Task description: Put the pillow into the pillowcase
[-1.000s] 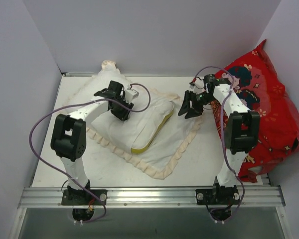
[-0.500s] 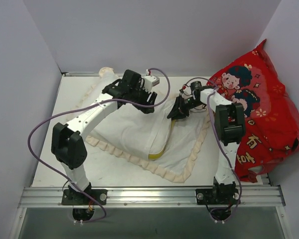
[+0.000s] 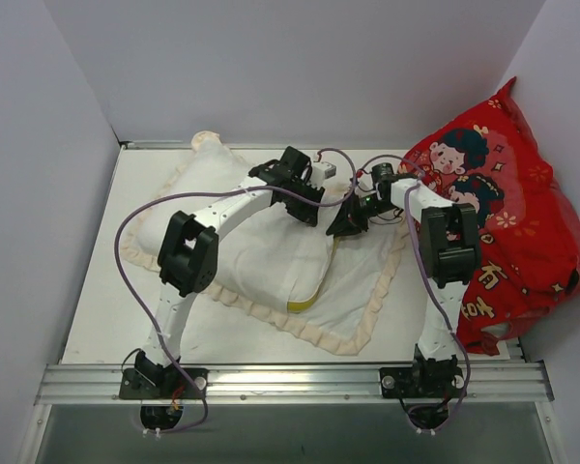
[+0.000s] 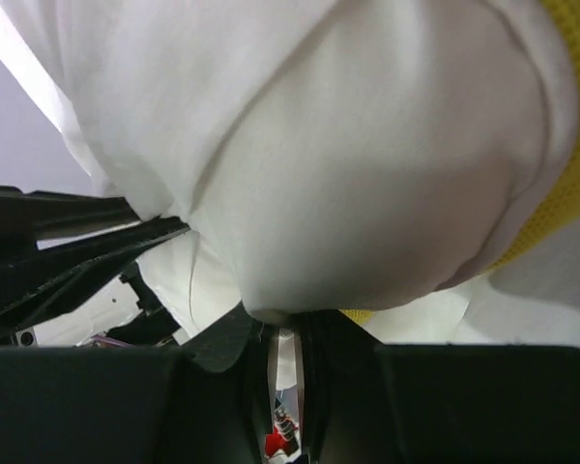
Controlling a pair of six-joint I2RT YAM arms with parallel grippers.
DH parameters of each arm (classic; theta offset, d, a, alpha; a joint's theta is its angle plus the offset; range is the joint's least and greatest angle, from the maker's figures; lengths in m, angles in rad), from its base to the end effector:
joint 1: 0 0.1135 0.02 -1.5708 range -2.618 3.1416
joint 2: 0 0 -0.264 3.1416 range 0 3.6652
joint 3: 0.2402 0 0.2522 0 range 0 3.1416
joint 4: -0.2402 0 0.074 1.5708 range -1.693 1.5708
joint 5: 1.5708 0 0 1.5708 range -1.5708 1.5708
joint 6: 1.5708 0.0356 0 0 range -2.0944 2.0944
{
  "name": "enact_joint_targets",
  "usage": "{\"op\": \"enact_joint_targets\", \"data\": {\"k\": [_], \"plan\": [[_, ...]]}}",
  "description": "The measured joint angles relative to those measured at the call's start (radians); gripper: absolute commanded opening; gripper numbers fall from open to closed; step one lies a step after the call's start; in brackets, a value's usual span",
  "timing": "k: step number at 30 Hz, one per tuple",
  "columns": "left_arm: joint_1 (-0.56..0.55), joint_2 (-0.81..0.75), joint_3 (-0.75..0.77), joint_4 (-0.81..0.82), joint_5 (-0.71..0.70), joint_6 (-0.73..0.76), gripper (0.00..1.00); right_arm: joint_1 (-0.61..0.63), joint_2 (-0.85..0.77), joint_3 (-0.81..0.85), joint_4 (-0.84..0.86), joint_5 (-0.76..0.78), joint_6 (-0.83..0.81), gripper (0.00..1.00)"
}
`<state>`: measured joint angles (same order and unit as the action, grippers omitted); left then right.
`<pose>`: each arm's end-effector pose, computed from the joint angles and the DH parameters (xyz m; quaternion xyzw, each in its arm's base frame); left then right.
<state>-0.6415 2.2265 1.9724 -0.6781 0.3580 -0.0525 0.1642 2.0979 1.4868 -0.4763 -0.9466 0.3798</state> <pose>0.3908 -0.3075 0.2331 0.3247 0.8778 -0.2640 0.2330 0.4214 0.0991 0.1663 -0.0155 0.8709 0.4835 0.0863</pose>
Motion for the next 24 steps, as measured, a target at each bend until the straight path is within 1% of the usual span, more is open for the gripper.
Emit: {"op": "enact_joint_targets", "data": {"k": [1, 5, 8, 11, 13, 15, 17, 18, 19, 20, 21, 22, 24], "plan": [[0.0, 0.008, 0.006, -0.003, 0.006, 0.003, 0.0, 0.0, 0.0, -0.002, 0.0, 0.003, -0.002, 0.1], [-0.02, -0.001, 0.022, 0.007, 0.058, 0.018, 0.0, 0.001, 0.006, 0.007, -0.003, 0.008, -0.001, 0.07], [-0.055, -0.054, -0.01, 0.049, 0.091, -0.003, 0.0, 0.011, 0.059, 0.088, -0.019, 0.007, 0.017, 0.07], [-0.096, -0.151, -0.101, 0.142, 0.087, -0.065, 0.0, 0.04, 0.128, 0.194, -0.027, -0.006, 0.044, 0.08], [-0.109, -0.227, -0.195, 0.225, 0.051, -0.114, 0.0, 0.062, 0.148, 0.233, -0.022, -0.017, 0.062, 0.09], [-0.11, -0.283, -0.271, 0.285, 0.006, -0.163, 0.0, 0.084, 0.148, 0.242, 0.01, -0.039, 0.087, 0.12], [-0.108, -0.311, -0.315, 0.312, -0.042, -0.201, 0.0, 0.106, 0.148, 0.238, 0.069, -0.055, 0.122, 0.18], [-0.106, -0.319, -0.331, 0.325, -0.064, -0.217, 0.06, 0.114, 0.148, 0.231, 0.095, -0.059, 0.133, 0.22], [-0.103, -0.323, -0.341, 0.33, -0.081, -0.226, 0.13, 0.118, 0.148, 0.224, 0.118, -0.065, 0.143, 0.32], [-0.098, -0.327, -0.347, 0.328, -0.096, -0.23, 0.23, 0.117, 0.147, 0.214, 0.136, -0.069, 0.15, 0.39], [-0.09, -0.327, -0.348, 0.326, -0.105, -0.23, 0.43, 0.113, 0.14, 0.196, 0.15, -0.069, 0.151, 0.45], [-0.08, -0.328, -0.348, 0.323, -0.109, -0.222, 0.49, 0.108, 0.13, 0.175, 0.154, -0.068, 0.147, 0.5], [-0.05, -0.335, -0.348, 0.311, -0.118, -0.211, 0.57, 0.082, 0.1, 0.131, 0.147, -0.056, 0.118, 0.51]]}}
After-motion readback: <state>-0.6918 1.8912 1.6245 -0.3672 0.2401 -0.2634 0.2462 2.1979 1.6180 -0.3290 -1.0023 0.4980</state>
